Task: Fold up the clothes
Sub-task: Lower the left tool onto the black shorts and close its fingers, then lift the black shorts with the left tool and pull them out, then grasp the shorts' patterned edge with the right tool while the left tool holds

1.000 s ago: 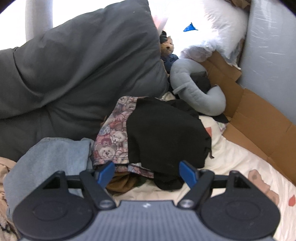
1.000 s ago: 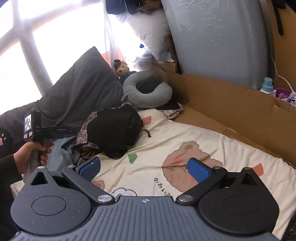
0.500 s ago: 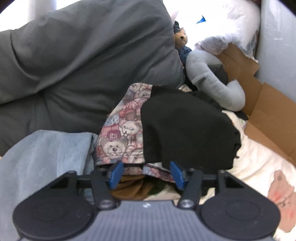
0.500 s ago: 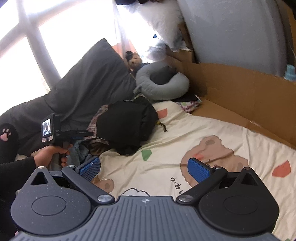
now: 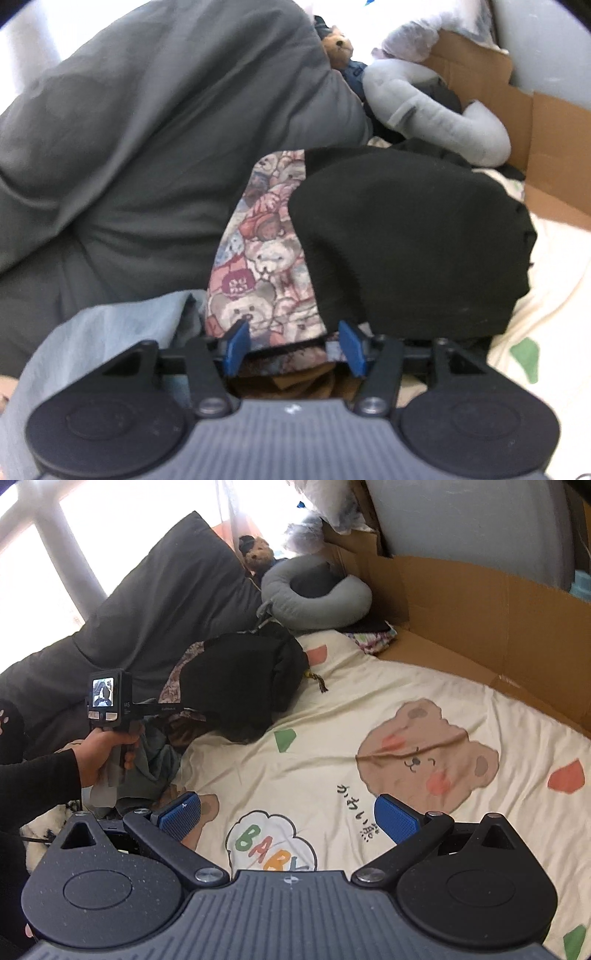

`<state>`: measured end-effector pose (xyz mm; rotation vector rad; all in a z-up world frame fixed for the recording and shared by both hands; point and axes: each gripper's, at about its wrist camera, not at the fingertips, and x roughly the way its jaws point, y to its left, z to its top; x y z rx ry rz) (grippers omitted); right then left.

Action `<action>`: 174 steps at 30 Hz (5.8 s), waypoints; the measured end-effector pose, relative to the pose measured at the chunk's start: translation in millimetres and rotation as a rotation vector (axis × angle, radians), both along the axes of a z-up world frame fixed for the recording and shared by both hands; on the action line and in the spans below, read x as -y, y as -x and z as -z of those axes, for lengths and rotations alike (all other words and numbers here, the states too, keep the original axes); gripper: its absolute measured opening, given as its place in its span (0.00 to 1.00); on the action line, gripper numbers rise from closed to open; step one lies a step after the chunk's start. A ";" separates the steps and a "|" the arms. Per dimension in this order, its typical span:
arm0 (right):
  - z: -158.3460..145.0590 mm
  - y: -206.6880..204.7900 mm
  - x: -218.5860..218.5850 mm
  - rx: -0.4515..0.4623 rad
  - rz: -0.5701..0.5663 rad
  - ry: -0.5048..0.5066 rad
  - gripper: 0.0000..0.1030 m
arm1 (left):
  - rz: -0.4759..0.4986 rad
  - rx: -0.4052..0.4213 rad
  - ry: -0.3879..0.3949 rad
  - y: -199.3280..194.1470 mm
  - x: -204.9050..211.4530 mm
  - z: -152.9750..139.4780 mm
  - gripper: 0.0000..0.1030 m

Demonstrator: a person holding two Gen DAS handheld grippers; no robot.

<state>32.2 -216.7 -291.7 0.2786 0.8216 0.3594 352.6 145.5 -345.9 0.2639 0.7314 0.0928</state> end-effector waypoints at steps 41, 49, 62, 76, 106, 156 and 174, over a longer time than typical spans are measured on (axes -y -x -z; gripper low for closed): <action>23.3 -4.6 -3.0 -0.171 -0.057 -0.015 1.00 | 0.131 0.161 -0.053 12.9 10.8 -10.4 0.01; 26.3 -9.1 2.0 -0.196 -0.038 -0.039 1.00 | 0.213 0.207 0.079 42.0 33.1 -34.1 0.01; 23.8 -8.5 9.7 -0.168 -0.019 -0.052 1.00 | 0.317 0.264 0.318 97.5 72.5 -57.9 0.00; 21.4 -12.3 19.5 -0.146 -0.009 -0.113 1.00 | 0.441 0.239 0.457 142.4 122.4 -62.3 0.00; 52.2 -59.5 3.3 -0.267 0.012 -0.253 0.52 | 0.675 0.044 0.545 223.2 188.5 -17.7 0.00; 85.9 50.6 100.0 -0.204 0.124 -0.292 0.06 | 0.882 -0.339 0.368 188.1 235.6 -9.0 0.22; 102.4 95.1 164.5 -0.203 0.300 -0.314 0.06 | 0.719 -0.335 0.308 160.7 211.5 -1.8 0.49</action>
